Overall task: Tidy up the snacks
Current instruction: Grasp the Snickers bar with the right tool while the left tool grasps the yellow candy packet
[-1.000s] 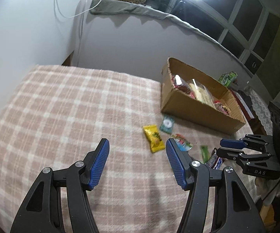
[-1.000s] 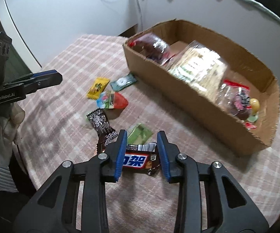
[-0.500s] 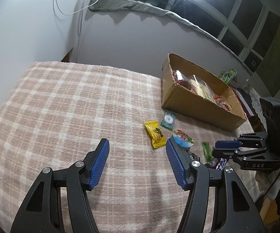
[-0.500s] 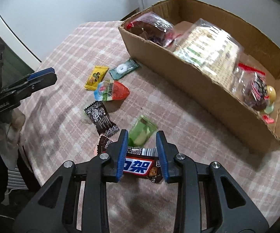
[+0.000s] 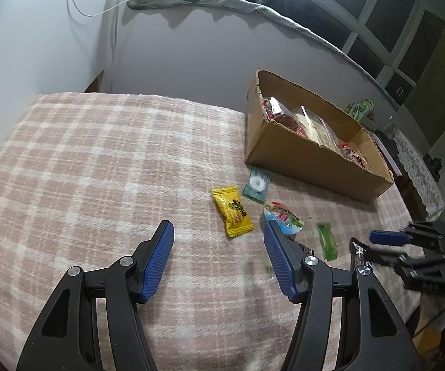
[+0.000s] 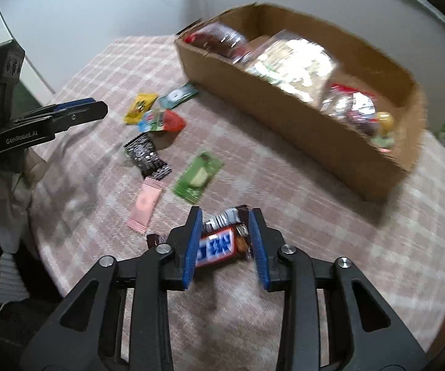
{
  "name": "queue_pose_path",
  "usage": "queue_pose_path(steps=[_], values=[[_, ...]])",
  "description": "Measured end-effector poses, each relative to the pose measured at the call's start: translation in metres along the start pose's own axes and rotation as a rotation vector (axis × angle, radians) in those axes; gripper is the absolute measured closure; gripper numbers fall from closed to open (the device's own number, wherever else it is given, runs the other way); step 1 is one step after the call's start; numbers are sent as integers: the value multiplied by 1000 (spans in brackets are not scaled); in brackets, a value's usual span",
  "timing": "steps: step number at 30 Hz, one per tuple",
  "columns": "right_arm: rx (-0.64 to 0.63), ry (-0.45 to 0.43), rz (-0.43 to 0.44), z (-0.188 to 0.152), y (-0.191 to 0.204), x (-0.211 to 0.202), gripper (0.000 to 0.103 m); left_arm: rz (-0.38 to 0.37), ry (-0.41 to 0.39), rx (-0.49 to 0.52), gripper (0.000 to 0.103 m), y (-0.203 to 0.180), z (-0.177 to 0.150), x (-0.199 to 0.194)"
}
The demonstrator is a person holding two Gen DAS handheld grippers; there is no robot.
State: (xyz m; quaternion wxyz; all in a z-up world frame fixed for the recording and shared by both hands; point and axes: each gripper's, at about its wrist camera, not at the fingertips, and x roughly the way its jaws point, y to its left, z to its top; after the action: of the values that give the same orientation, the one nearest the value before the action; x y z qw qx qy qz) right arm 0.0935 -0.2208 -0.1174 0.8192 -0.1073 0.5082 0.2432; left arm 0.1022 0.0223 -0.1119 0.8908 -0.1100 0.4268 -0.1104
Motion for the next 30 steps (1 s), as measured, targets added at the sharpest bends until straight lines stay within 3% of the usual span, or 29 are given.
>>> queue_pose_path(steps=[3,7,13,16,24,30], values=[[68,-26,33,-12,6,-12,59,-3,6,8,43,-2,1,4],[161,-65,201,-22,13,-16,59,-10,7,-4,43,1,1,8],[174,-53,262,-14,32,8,59,-21,15,-17,43,3,3,10],[150,-34,247,-15,39,12,59,-29,21,-11,43,1,4,12],[95,-22,91,-23,24,-3,59,-28,50,42,44,-16,9,29],[129,-78,33,-31,7,-19,59,9,62,69,57,-22,15,43]])
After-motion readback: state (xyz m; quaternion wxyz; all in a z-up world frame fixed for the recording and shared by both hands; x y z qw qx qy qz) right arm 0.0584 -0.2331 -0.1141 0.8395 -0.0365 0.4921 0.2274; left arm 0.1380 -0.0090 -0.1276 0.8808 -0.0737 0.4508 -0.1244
